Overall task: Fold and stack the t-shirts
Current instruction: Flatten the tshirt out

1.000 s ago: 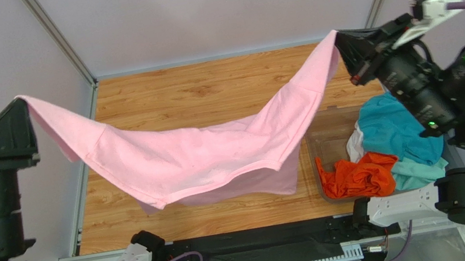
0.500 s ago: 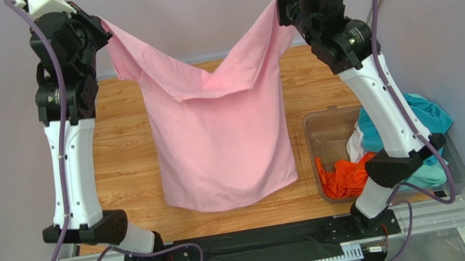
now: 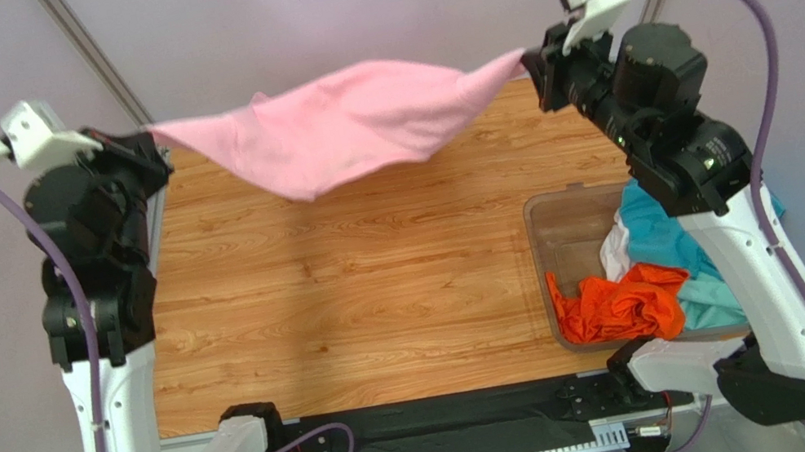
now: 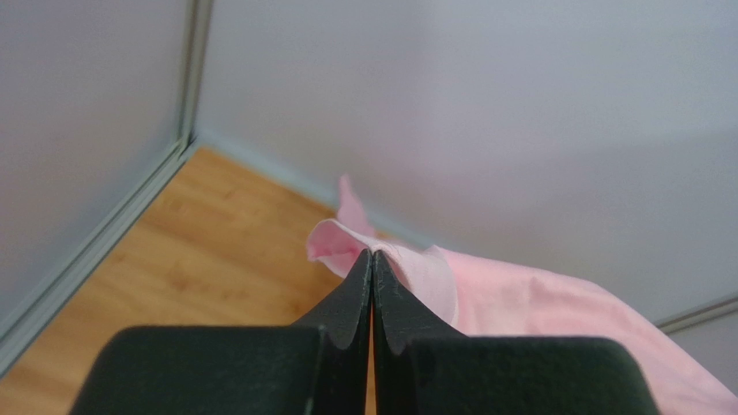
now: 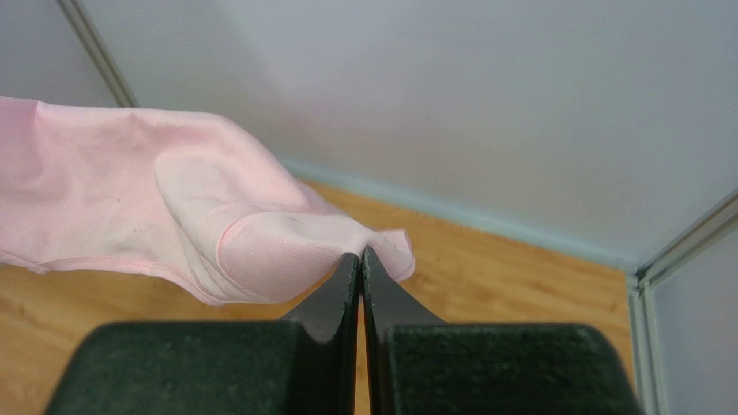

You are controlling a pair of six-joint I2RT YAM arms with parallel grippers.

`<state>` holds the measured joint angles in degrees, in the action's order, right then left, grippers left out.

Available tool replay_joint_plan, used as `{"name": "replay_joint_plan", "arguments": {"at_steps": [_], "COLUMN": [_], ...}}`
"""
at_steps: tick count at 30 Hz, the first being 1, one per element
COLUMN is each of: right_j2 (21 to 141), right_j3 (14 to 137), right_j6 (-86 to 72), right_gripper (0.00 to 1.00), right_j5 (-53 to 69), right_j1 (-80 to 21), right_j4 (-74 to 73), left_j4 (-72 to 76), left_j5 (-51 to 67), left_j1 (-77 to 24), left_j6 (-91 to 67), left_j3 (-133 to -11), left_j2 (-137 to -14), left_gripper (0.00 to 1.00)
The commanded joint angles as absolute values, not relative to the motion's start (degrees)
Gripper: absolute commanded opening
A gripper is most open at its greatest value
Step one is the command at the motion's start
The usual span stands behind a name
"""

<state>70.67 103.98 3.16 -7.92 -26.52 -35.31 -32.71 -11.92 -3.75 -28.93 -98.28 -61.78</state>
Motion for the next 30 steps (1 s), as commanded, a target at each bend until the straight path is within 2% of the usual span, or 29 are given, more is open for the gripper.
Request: {"name": "replay_joint_plan", "arguments": {"at_steps": [1, 4, 5, 8, 9, 11, 12, 14, 15, 17, 18, 20, 25, 27, 30], "right_j2": [67.4, 63.6, 61.7, 59.9, 59.9, 60.0, 60.2, 61.1, 61.3, 61.5, 61.5, 61.8, 66.7, 69.3, 75.5], "right_j3": [90.9, 76.0, 67.7, 58.8, 55.8, 54.2, 54.1, 54.7, 55.9, 57.3, 57.9, 59.9, 61.3, 61.3, 61.9], "right_j6": [-1.2, -7.1, -8.7, -12.7, -13.0, -12.8, -12.7, -11.9, -11.7, -10.9, -10.7, -10.4, -11.9, -13.4, -15.8], "right_gripper": [0.0, 0.01, 0.01, 0.03, 0.08, 0.16, 0.3, 0.58, 0.81, 0.88, 0.96, 1.0, 1.0, 1.0, 1.0], "right_j5": [-0.9, 1.9, 1.7, 2.7, 5.2, 7.3, 8.5, 8.9, 8.9, 9.4, 10.4, 12.2, 14.0, 12.4, 8.8], "right_j1": [-26.3, -26.4, -26.5, -26.5, -26.5, -26.4, -26.4, -26.5, -26.5, -26.6, -26.7, -27.3, -29.2, -30.4, -32.8], "right_j4": [-38.7, -40.1, -39.8, -37.5, -37.3, -37.5, -38.7, -39.6, -40.5, -40.6, -40.3, -39.4, -34.4, -33.0, -30.1], "left_j4": [-40.2, -46.7, -47.7, -50.5, -51.1, -52.3, -53.3, -54.3, -54.8, -54.8, -54.8, -52.1, -39.0, -32.9, -32.1], "left_j5": [-20.2, -26.4, -27.7, -32.9, -33.3, -34.3, -34.5, -33.7, -32.9, -29.5, -28.2, -21.5, 4.2, 8.2, 6.9], "left_j1": [-3.4, -3.4, -3.3, -2.9, -1.7, -1.1, -0.9, -0.9, -0.9, -0.9, -0.9, -0.9, -1.1, -2.5, -5.3], "left_j6": [-33.3, -38.9, -42.0, -46.8, -47.5, -49.0, -49.0, -49.0, -48.7, -47.7, -47.7, -46.4, -44.0, -44.1, -43.3], "left_j3": [-81.3, -67.7, -61.2, -51.6, -50.5, -50.4, -50.9, -53.2, -54.0, -55.9, -56.3, -56.5, -47.8, -44.9, -42.2], "left_j2": [-55.2, -50.9, -50.1, -48.1, -48.0, -49.0, -49.6, -51.0, -51.5, -52.3, -52.4, -52.4, -51.9, -52.6, -56.1], "left_gripper": [0.0, 0.0, 0.0, 0.0, 0.1, 0.15, 0.42, 0.89, 0.99, 1.0, 1.0, 1.0, 1.0, 1.0, 1.0]}}
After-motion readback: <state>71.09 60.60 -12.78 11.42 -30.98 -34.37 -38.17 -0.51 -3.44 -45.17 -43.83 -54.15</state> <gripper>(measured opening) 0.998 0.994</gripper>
